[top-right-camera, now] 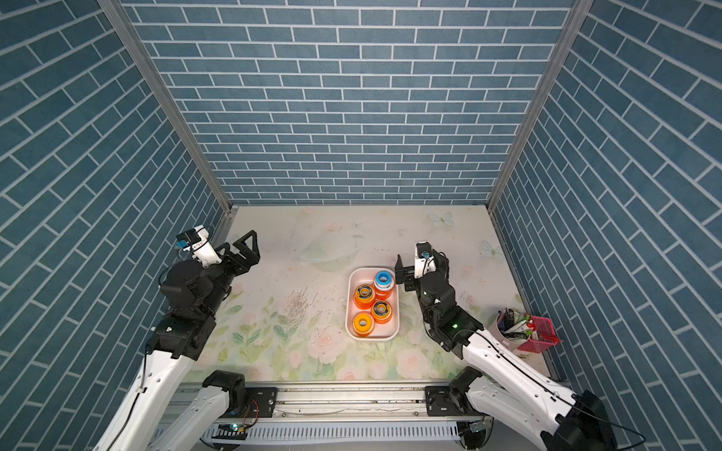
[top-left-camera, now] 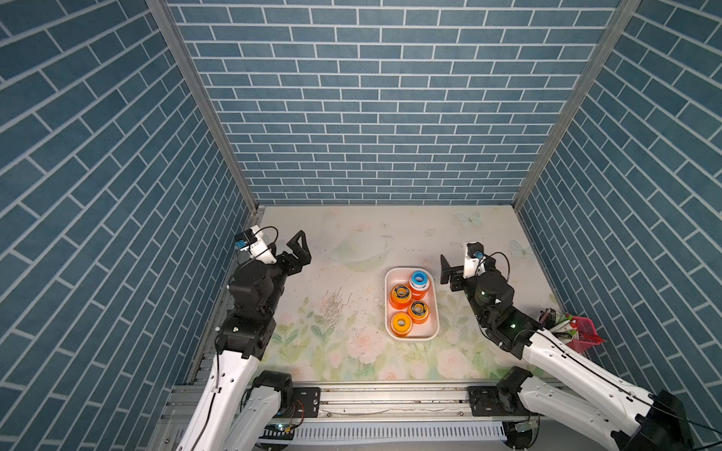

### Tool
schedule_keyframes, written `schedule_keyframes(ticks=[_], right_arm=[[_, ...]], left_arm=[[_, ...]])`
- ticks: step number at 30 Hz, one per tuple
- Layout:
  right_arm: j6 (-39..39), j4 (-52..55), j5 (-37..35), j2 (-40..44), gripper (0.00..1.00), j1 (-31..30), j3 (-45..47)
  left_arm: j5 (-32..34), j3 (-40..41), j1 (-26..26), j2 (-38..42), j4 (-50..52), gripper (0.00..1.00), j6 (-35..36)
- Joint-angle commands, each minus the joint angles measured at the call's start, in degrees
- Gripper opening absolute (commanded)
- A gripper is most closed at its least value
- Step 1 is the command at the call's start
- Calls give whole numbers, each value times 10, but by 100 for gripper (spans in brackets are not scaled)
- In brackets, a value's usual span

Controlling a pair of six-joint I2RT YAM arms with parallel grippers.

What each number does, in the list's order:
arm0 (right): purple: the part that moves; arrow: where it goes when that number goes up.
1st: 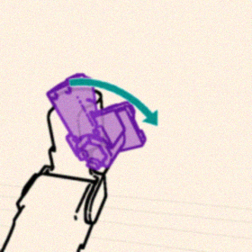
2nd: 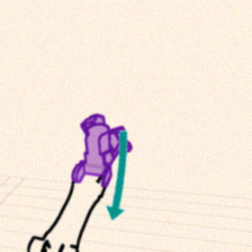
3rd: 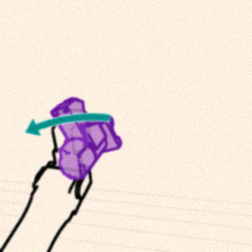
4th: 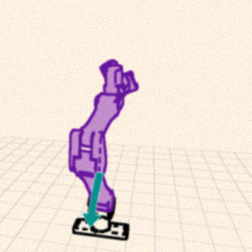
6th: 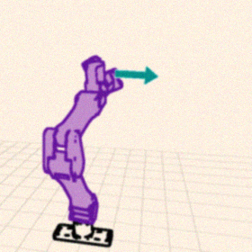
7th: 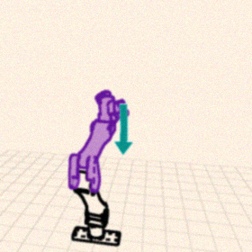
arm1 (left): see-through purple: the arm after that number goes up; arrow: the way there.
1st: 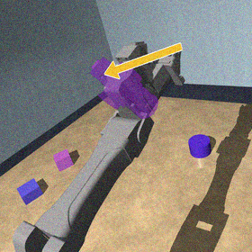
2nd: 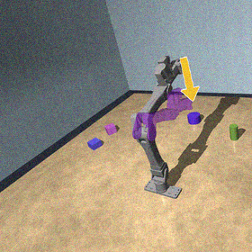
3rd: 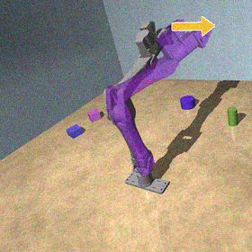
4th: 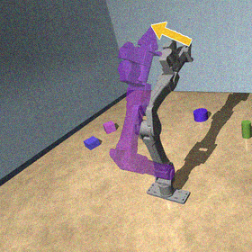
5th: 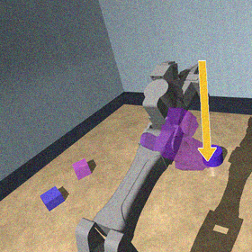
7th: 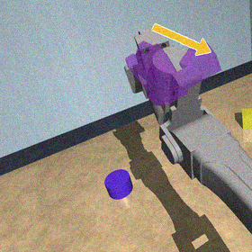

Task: Put the sealing tape into the storage box
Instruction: Reset both arms

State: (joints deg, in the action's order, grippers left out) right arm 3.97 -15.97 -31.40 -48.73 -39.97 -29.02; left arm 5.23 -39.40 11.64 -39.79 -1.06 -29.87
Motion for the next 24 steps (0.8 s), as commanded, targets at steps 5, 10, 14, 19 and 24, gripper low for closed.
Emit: schedule_keyframes(ticks=[5, 10, 14, 19, 24], right_arm=[[-35, -145, -91, 57, 99, 78, 167], [-64, -232, -51, 56, 99, 138, 238], [-42, -318, -2, -8, 99, 215, 271], [-59, -461, 27, -104, 99, 259, 281], [-71, -573, 76, -180, 99, 289, 282]], left_arm=[[143, 234, 53, -14, -254, 100, 109], [204, 280, 52, -87, -334, 100, 203], [178, 280, 33, -155, -418, 100, 277], [57, 319, -76, -272, -584, 100, 233], [34, 271, -94, -363, -604, 94, 256]])
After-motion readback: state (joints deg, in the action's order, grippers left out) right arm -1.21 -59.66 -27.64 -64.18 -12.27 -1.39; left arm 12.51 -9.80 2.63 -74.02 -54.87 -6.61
